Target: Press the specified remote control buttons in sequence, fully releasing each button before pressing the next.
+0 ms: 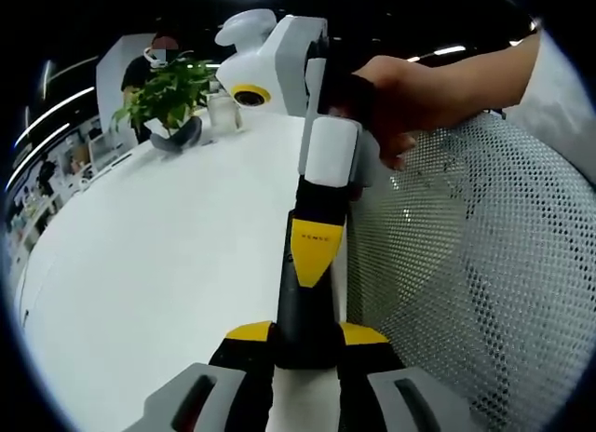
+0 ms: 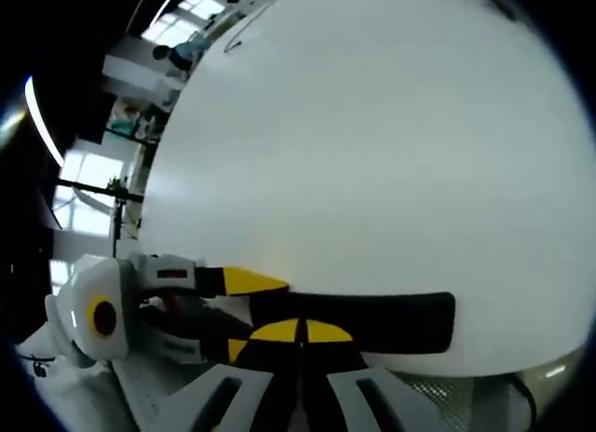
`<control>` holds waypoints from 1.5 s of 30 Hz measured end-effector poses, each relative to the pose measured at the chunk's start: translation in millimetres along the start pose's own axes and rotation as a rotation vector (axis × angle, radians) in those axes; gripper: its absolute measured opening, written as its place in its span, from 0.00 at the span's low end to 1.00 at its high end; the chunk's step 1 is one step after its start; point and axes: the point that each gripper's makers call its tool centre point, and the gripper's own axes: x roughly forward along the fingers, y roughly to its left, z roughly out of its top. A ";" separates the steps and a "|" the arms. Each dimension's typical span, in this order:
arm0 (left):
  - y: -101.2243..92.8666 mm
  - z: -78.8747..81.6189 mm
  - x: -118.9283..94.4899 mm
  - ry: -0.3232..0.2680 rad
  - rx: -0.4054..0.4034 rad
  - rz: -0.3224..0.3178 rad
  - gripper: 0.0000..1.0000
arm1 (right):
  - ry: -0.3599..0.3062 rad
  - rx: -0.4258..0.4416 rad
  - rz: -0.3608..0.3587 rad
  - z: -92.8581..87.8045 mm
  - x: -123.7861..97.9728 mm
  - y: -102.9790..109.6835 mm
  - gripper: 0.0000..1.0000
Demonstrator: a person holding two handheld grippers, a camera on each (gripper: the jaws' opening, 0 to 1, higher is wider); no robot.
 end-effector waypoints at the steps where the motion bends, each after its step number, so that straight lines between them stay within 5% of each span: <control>1: 0.3 -0.1 0.0 0.000 0.000 0.000 0.25 | -0.001 -0.002 -0.002 0.1 0.2 0.1 0.00; 36: 2.2 1.2 0.8 0.013 -0.016 0.013 0.25 | -0.030 -0.026 -0.028 5.2 -1.1 0.9 0.00; 41: 2.3 2.6 2.4 0.015 -0.017 0.017 0.25 | -0.070 -0.056 -0.045 10.5 -7.8 1.1 0.00; 45: 2.1 3.1 2.9 0.011 -0.018 0.018 0.25 | -0.184 -0.074 -0.049 25.7 -22.2 2.9 0.00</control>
